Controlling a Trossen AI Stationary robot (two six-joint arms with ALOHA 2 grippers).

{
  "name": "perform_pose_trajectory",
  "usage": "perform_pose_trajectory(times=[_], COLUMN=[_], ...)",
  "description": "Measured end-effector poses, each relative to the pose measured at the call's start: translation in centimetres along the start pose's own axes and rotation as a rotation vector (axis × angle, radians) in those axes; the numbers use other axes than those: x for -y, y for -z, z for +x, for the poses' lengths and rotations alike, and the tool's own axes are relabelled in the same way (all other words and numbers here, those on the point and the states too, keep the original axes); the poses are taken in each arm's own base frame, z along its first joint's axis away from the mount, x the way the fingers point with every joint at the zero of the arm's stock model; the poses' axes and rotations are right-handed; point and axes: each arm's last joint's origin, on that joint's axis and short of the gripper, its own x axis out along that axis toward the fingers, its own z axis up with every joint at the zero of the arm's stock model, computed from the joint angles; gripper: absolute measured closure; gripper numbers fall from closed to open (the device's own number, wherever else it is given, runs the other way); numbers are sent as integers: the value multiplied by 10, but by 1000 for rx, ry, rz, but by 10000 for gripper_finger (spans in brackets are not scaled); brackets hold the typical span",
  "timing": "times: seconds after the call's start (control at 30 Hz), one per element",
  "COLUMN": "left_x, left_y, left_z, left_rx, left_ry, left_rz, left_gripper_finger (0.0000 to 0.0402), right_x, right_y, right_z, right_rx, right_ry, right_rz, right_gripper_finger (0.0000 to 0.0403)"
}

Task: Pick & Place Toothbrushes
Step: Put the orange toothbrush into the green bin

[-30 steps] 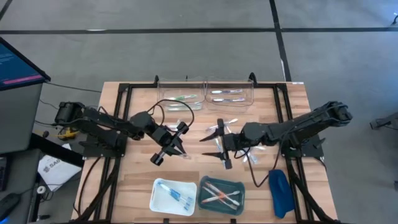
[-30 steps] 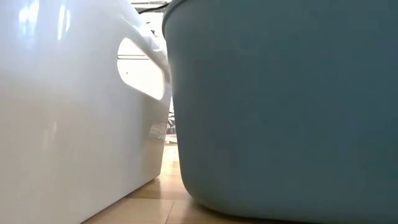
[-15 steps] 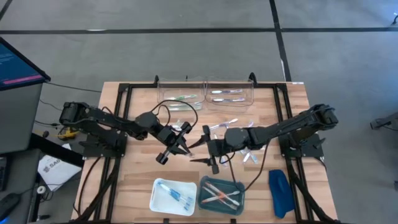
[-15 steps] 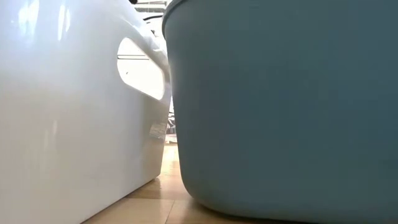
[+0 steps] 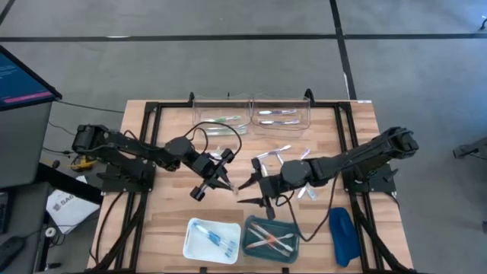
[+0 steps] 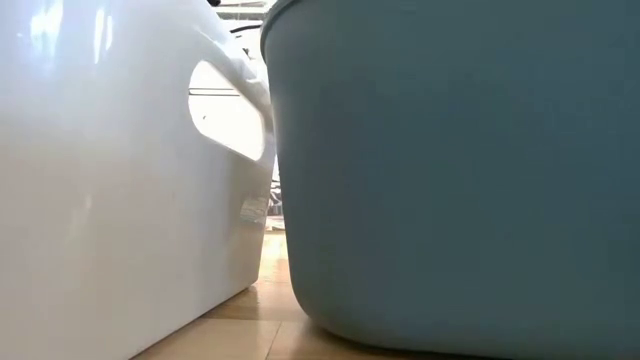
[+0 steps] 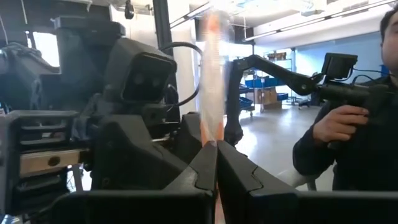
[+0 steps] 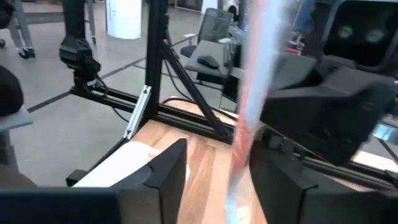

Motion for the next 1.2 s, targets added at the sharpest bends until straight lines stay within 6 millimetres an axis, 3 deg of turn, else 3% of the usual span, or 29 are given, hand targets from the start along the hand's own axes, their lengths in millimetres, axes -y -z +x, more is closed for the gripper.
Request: perform_pose_trajectory(times=[0.2, 0.5, 0.67, 1.03, 1.2], left_x=[0, 4, 4, 4, 1], left_y=[0, 0, 0, 0, 0], left_z=[0, 2, 2, 2, 1], left_rx=[0, 2, 2, 1, 2], left_ry=[0, 14, 14, 11, -13], left_rz=[2, -3, -11, -48, -109], left_gripper_finger=[401, 401, 401, 396, 348], right_x=[-1, -1, -1, -2, -2], right_y=[1, 0, 0, 1, 3], right_z=[3, 3, 3, 3, 3], right_rx=[14, 20, 21, 13, -5], right_ry=[0, 1, 2, 1, -1], right_rz=[-2, 2, 3, 36, 53], right_gripper_finger=[306, 347, 391, 397, 400])
